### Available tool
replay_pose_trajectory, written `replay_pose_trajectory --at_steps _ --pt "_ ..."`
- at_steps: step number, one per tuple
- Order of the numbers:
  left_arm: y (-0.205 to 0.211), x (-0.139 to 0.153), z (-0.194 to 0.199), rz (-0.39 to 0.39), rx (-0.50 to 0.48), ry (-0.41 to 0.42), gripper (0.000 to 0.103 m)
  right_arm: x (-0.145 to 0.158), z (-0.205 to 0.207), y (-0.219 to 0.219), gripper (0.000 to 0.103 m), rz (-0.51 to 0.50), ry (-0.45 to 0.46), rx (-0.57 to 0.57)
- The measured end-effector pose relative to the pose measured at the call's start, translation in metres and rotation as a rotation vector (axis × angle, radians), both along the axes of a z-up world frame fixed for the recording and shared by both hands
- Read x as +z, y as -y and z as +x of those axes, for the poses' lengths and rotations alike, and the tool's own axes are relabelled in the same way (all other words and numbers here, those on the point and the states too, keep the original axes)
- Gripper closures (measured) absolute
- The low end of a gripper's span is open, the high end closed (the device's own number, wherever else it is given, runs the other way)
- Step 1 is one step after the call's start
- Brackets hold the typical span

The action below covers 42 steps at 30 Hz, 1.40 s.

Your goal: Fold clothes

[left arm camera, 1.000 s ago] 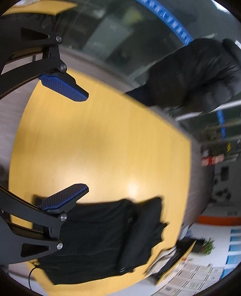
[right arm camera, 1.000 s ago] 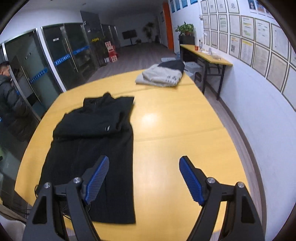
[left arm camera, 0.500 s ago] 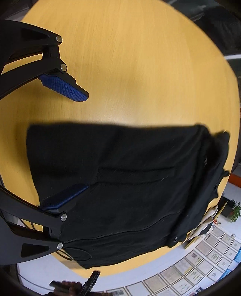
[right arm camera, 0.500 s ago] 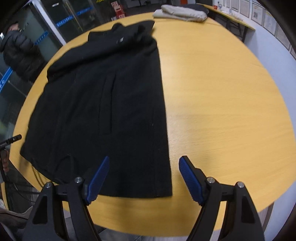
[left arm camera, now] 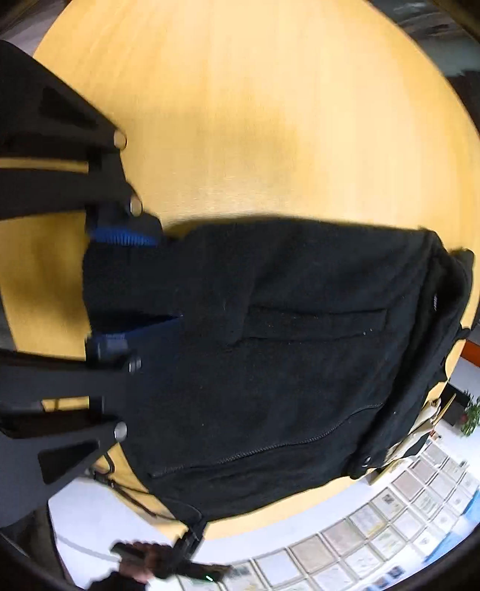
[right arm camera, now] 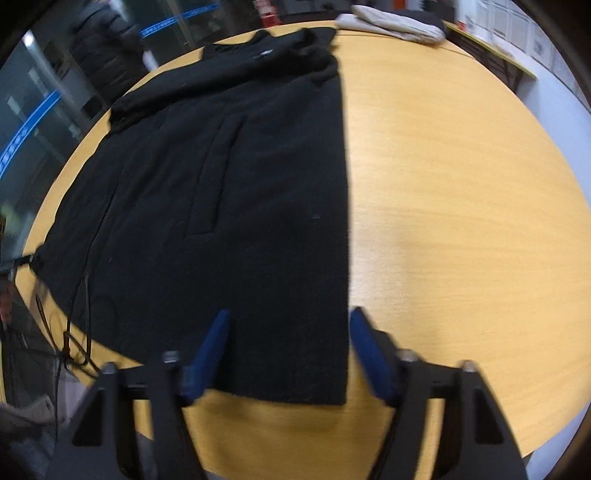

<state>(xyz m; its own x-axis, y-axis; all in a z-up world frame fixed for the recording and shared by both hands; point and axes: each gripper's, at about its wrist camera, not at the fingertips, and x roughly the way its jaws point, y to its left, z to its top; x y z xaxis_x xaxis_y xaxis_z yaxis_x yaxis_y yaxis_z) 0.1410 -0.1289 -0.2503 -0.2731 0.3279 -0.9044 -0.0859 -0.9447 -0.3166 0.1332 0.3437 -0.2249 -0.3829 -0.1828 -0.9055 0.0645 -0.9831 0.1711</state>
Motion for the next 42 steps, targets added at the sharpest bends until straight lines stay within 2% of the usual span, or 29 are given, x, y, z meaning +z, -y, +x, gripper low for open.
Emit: replay_pose_trajectory --at_steps 1,2,4,7,9,13,18,22,27,31,33,36,42 --pt "0.0 0.0 0.002 0.001 0.002 0.011 0.081 0.001 0.0 0.002 0.077 0.01 0.005 0.008" --pt "-0.003 0.0 0.005 -0.014 -0.003 0.018 0.086 0.001 0.001 0.003 0.084 -0.004 0.022 0.008" --pt "-0.007 0.001 0.01 -0.043 -0.012 0.033 0.088 0.002 0.005 0.007 0.089 -0.023 0.063 0.025" --pt "0.001 0.019 0.022 -0.033 0.001 0.051 0.09 0.009 0.016 0.018 0.091 -0.045 0.097 0.068" --pt "0.006 0.034 0.036 -0.01 0.013 0.058 0.09 0.025 0.029 0.02 0.091 -0.09 0.082 0.065" --pt "0.003 0.075 0.057 0.027 0.025 0.053 0.09 0.075 0.046 0.021 0.091 -0.197 0.001 0.027" --pt "-0.004 0.122 0.055 0.101 0.078 0.017 0.091 0.141 0.029 0.028 0.091 -0.268 -0.127 0.045" --pt "-0.009 0.153 0.034 0.138 0.123 -0.012 0.091 0.181 -0.004 0.024 0.091 -0.308 -0.226 0.063" --pt "-0.019 0.181 0.002 0.189 0.126 -0.06 0.092 0.204 -0.037 0.018 0.091 -0.319 -0.287 0.081" --pt "-0.011 0.198 -0.027 0.248 0.126 -0.091 0.092 0.213 -0.063 0.031 0.091 -0.307 -0.316 0.085" --pt "0.019 0.212 -0.02 0.282 0.137 -0.106 0.092 0.217 -0.073 0.034 0.091 -0.291 -0.327 0.081" --pt "0.029 0.212 -0.073 0.338 0.166 -0.108 0.092 0.224 -0.102 0.031 0.091 -0.263 -0.336 0.052" --pt "0.046 0.2 -0.162 0.395 0.202 -0.146 0.092 0.229 -0.165 0.02 0.091 -0.203 -0.343 -0.03"
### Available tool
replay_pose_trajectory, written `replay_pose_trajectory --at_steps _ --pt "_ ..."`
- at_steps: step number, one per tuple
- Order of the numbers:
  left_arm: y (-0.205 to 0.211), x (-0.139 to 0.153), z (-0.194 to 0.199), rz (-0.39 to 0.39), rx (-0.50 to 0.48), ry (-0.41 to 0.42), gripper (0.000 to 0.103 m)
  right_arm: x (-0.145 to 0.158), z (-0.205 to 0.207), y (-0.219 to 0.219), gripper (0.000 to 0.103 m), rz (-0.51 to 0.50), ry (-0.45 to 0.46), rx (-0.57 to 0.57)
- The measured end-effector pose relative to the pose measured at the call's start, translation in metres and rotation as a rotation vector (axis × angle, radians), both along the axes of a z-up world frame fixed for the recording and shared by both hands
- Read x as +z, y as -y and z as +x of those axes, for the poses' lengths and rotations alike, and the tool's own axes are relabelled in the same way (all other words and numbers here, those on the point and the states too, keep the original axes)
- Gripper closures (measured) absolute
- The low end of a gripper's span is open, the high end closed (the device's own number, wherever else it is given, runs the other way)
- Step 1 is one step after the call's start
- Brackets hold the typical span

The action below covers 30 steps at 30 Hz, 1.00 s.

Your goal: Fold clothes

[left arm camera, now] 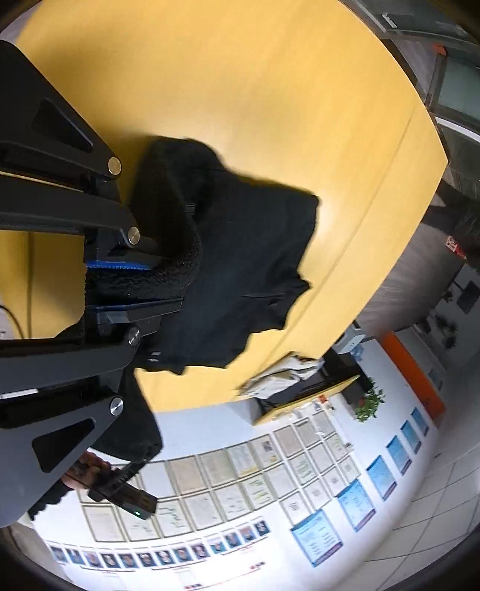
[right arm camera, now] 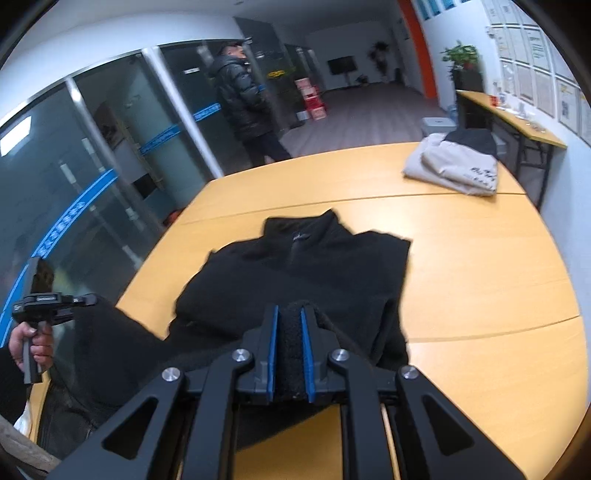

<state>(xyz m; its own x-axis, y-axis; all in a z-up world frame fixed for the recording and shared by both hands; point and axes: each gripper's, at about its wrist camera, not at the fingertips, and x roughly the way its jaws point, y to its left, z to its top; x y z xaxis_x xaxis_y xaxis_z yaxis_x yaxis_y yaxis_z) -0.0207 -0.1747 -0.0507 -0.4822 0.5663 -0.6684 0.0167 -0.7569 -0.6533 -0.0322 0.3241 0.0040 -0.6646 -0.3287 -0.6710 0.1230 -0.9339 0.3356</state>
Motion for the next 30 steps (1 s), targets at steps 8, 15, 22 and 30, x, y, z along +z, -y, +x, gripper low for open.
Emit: replay_pose_trajectory --at_steps 8,15,22,30 --pt "-0.009 -0.034 -0.114 -0.069 0.012 -0.029 0.092 -0.034 -0.089 -0.024 0.091 0.072 0.041 -0.103" --pt "-0.021 -0.088 -0.176 -0.16 0.007 -0.004 0.092 -0.105 -0.159 -0.044 0.091 0.11 0.12 -0.088" --pt "-0.018 -0.144 -0.218 -0.182 0.009 0.031 0.09 -0.174 -0.214 -0.079 0.09 0.064 0.205 -0.098" --pt "-0.011 -0.14 -0.229 -0.15 0.01 -0.035 0.062 -0.18 -0.224 -0.104 0.057 0.006 0.184 -0.122"
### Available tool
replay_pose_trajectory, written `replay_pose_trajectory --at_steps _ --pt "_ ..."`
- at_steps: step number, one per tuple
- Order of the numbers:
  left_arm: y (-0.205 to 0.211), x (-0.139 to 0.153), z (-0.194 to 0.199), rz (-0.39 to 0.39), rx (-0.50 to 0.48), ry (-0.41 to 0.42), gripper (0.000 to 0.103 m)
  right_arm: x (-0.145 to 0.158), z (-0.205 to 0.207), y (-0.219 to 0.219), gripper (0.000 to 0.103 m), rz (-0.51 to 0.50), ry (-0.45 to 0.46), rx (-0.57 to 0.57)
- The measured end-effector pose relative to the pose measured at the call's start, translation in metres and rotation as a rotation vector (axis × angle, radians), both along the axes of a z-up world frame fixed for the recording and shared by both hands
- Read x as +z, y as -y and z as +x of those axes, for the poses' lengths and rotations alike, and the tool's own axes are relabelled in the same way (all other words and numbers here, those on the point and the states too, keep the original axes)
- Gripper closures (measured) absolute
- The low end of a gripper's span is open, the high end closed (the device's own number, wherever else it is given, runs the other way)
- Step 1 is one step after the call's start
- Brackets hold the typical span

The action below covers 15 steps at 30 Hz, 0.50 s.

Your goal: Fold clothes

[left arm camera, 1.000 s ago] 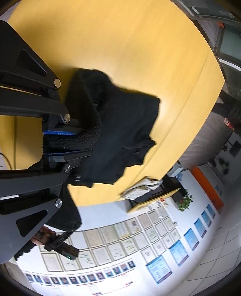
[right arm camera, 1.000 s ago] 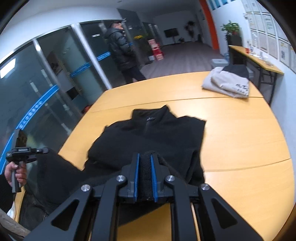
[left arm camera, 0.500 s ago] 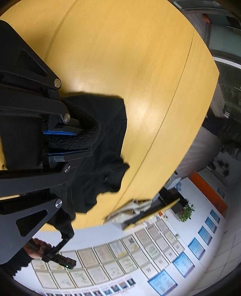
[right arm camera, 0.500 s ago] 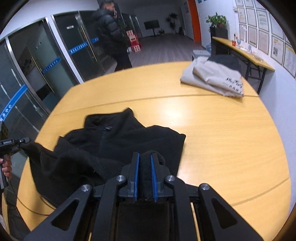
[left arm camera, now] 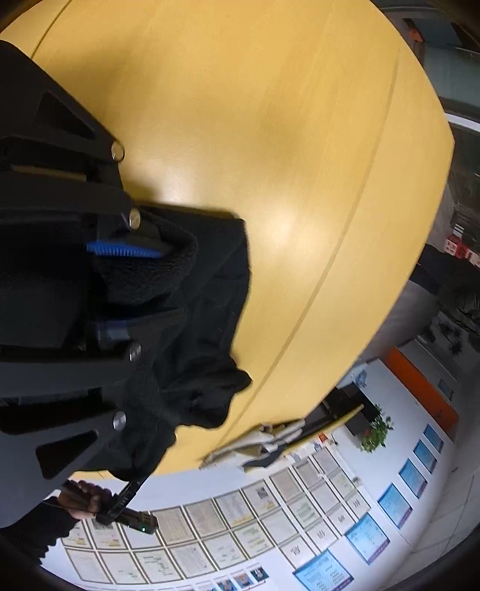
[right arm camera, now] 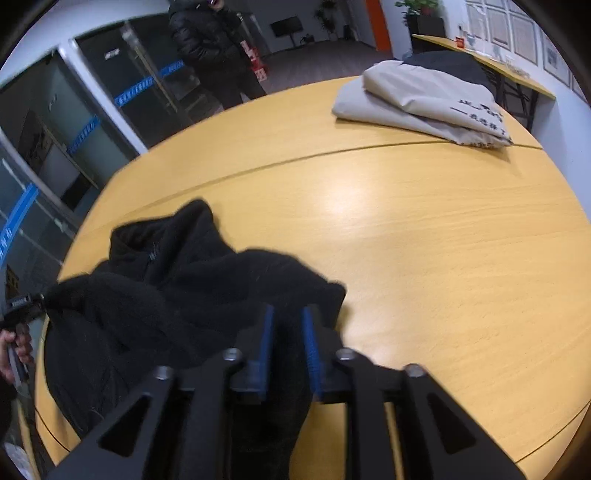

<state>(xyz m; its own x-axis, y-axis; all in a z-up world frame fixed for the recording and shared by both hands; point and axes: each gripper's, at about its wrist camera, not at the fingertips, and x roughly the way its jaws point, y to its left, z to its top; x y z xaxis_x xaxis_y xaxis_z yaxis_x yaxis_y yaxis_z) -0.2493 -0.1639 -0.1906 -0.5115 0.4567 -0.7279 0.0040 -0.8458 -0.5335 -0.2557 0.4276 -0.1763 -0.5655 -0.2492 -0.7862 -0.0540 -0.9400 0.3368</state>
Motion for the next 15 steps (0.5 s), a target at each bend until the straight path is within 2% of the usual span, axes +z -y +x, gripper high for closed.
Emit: replay_pose_trajectory --at_steps 1,2,3,4,6,11,13,15 --pt "0.005 0.007 0.002 -0.009 0.022 -0.034 0.053 0.004 0.002 -0.004 0.039 -0.004 -0.019 -0.007" --pt "0.011 0.015 0.005 -0.019 0.051 -0.073 0.034 0.008 0.005 -0.007 0.032 -0.006 -0.038 -0.012" --pt "0.017 0.023 0.007 -0.026 0.079 -0.108 0.019 0.012 0.007 -0.01 0.025 -0.007 -0.052 -0.012" --pt "0.024 0.028 0.008 -0.028 0.095 -0.133 0.015 0.015 0.009 -0.012 0.022 -0.009 -0.061 -0.008" --pt "0.029 0.027 0.003 -0.038 0.079 -0.13 0.013 0.014 0.009 -0.014 0.02 -0.006 -0.062 0.01" --pt "0.019 -0.015 -0.015 -0.073 -0.061 0.001 0.013 0.003 0.0 -0.006 0.019 -0.005 -0.04 0.099" --pt "0.009 -0.03 -0.022 -0.077 -0.123 0.038 0.013 0.0 0.0 -0.002 0.019 -0.038 -0.035 0.146" --pt "0.001 -0.034 -0.024 -0.078 -0.163 0.033 0.014 -0.001 0.003 0.0 0.019 -0.077 -0.037 0.187"
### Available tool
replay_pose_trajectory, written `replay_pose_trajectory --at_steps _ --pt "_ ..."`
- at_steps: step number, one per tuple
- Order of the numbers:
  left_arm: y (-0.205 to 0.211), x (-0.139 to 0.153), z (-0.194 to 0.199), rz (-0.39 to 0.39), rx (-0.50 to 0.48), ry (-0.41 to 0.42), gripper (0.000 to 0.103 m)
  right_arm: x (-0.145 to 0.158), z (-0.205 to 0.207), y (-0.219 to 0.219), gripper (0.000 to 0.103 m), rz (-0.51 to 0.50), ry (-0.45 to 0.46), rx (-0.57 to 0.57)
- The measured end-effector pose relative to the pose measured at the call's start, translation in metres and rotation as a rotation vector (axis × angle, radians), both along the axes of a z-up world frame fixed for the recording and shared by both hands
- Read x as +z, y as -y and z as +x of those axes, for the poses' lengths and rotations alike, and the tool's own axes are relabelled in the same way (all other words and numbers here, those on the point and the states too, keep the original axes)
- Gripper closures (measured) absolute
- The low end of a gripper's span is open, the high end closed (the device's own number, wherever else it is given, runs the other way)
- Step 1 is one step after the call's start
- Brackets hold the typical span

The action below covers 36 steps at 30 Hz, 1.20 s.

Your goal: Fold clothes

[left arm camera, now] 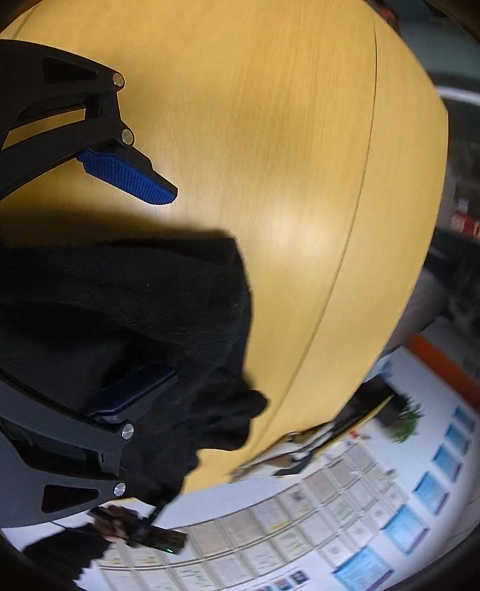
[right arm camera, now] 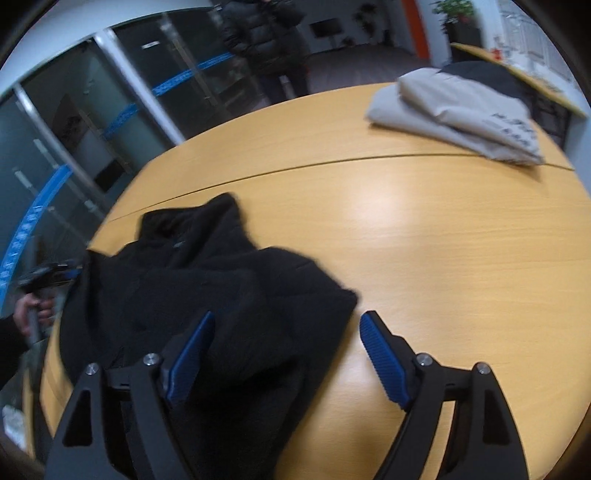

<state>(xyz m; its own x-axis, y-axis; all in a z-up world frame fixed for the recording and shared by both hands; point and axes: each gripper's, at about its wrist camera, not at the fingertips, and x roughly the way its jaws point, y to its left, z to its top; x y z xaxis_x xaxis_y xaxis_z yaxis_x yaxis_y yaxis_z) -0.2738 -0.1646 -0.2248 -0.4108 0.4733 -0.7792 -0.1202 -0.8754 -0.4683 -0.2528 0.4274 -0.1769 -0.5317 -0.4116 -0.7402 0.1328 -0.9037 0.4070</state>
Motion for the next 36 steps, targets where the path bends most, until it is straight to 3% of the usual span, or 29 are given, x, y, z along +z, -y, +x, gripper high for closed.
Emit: replay_pose_trajectory --at_steps 4,7,10,11,12,13,17,21,22,24,25,29,31,33,36 --pt "-0.01 0.009 0.0 0.039 -0.057 -0.053 0.014 0.008 0.013 -0.006 0.019 -0.049 0.008 0.058" --pt "-0.02 0.012 -0.002 0.024 -0.117 -0.063 0.014 -0.003 0.014 0.011 0.019 0.117 0.066 0.155" --pt "-0.027 0.008 -0.009 0.007 -0.128 -0.032 0.017 -0.016 0.006 0.038 0.021 0.23 0.061 0.241" --pt "-0.025 0.008 -0.013 0.018 -0.118 -0.021 0.034 -0.016 0.002 0.042 0.024 0.237 0.042 0.237" --pt "-0.021 0.01 -0.016 0.03 -0.106 -0.012 0.061 -0.013 -0.003 0.043 0.029 0.225 0.014 0.211" --pt "-0.017 0.011 -0.019 0.042 -0.094 -0.003 0.072 -0.01 -0.008 0.044 0.033 0.213 -0.014 0.186" --pt "-0.011 0.022 -0.018 0.069 -0.096 -0.027 0.082 -0.009 -0.023 0.038 0.044 0.143 -0.027 0.133" --pt "-0.004 0.029 -0.014 0.105 -0.083 -0.048 0.082 -0.003 -0.011 0.024 0.044 0.064 -0.025 0.126" --pt "-0.002 0.029 -0.014 0.114 -0.079 -0.052 0.081 0.003 -0.005 0.014 0.04 0.029 -0.045 0.094" --pt "0.0 0.023 -0.015 0.103 -0.056 -0.043 0.064 0.012 0.007 -0.002 0.025 -0.013 -0.069 0.041" --pt "-0.001 0.018 -0.016 0.106 -0.05 -0.031 0.062 0.017 0.013 -0.009 0.02 -0.03 -0.079 0.016" --pt "-0.003 0.009 -0.015 0.149 -0.055 -0.008 0.047 0.0 0.02 0.01 0.02 0.14 0.031 0.166" --pt "-0.004 0.011 -0.013 0.158 -0.06 -0.016 0.044 -0.015 0.018 0.03 0.02 0.219 0.074 0.261" --pt "-0.005 0.013 -0.012 0.16 -0.07 -0.025 0.043 -0.025 0.012 0.045 0.021 0.278 0.06 0.302" --pt "-0.007 0.015 -0.012 0.156 -0.087 -0.028 0.043 -0.026 -0.005 0.053 0.025 0.27 -0.008 0.276"
